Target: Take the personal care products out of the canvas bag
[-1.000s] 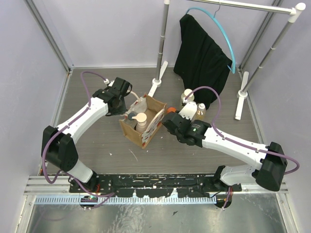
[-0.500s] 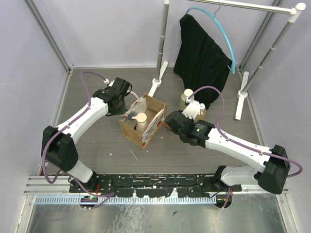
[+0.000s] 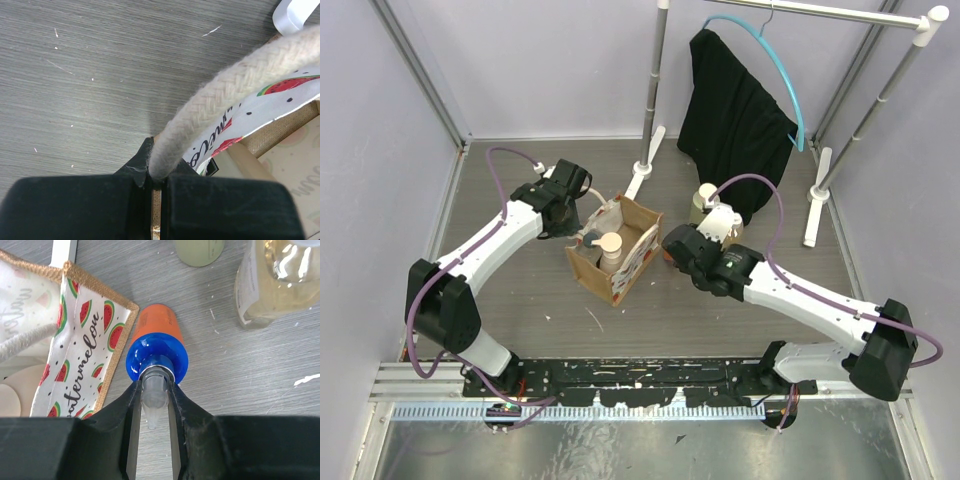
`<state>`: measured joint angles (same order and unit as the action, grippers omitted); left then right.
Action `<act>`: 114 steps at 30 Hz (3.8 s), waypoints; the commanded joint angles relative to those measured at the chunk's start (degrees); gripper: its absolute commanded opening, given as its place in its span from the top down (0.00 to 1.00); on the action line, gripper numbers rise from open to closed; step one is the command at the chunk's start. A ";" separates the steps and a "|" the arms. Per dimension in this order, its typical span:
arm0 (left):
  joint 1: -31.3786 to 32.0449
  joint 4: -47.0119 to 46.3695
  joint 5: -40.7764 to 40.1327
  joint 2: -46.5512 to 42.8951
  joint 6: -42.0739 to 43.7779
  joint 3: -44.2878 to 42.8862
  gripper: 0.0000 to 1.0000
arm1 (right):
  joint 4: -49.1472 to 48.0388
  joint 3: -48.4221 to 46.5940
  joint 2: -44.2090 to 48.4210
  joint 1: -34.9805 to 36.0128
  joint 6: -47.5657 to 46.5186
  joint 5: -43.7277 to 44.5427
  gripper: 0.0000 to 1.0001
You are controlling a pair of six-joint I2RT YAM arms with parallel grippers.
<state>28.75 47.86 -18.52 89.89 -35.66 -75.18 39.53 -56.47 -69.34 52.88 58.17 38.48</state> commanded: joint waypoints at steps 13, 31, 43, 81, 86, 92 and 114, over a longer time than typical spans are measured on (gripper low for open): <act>0.09 2.58 0.92 0.34 0.15 0.82 1.00 | 0.85 -9.93 -1.87 -10.61 -10.41 -5.85 0.78; 0.07 2.77 0.87 1.04 0.28 0.22 1.00 | -2.07 -10.49 -4.28 -14.47 -14.70 -9.14 0.53; 0.08 3.43 -0.27 0.25 0.59 0.34 1.00 | 0.10 -1.05 -0.95 -14.98 -18.50 -15.63 0.57; 0.08 3.39 0.95 0.46 0.41 1.26 1.00 | 5.48 7.33 12.03 -7.72 -14.16 -13.45 0.94; 0.08 3.47 0.82 0.55 0.42 1.08 1.00 | 8.58 -1.32 10.22 -7.71 -16.65 -15.53 0.92; 0.10 3.51 0.59 0.46 0.50 1.27 1.00 | 9.17 -5.58 6.64 -7.79 -19.08 -14.68 0.92; 0.08 3.71 0.93 0.58 0.34 1.61 1.00 | -7.92 10.57 -0.69 8.85 -14.36 -33.22 0.39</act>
<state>28.75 48.73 -18.92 89.93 -35.64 -75.00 38.61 -46.52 -68.88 57.82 39.97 5.82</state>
